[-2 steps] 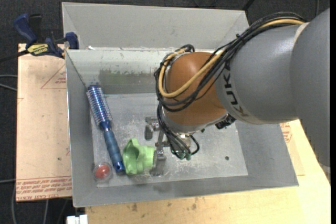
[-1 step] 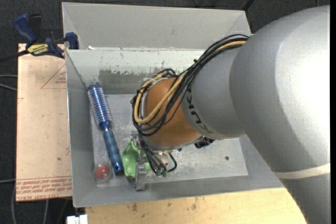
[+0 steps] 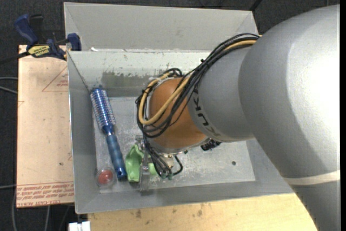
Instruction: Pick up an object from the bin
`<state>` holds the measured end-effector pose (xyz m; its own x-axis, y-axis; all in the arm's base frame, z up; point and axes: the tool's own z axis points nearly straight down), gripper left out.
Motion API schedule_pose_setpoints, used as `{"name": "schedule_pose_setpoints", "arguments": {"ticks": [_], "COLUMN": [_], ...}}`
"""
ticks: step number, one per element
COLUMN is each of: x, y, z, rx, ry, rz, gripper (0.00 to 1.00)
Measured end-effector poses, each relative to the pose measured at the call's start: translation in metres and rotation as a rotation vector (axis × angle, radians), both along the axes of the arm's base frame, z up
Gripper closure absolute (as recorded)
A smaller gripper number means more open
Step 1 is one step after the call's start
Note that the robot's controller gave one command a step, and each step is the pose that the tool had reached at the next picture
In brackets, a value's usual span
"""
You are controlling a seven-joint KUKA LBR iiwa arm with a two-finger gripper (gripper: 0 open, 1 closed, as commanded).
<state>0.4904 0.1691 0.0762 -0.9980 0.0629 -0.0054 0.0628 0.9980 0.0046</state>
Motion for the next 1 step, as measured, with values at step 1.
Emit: {"name": "schedule_pose_setpoints", "arguments": {"ticks": [1], "x": [0.022], "y": [-0.0182], "z": [0.1277], "rx": [-0.001], "ry": [-0.004], "rz": [0.027], "gripper": [1.0]}}
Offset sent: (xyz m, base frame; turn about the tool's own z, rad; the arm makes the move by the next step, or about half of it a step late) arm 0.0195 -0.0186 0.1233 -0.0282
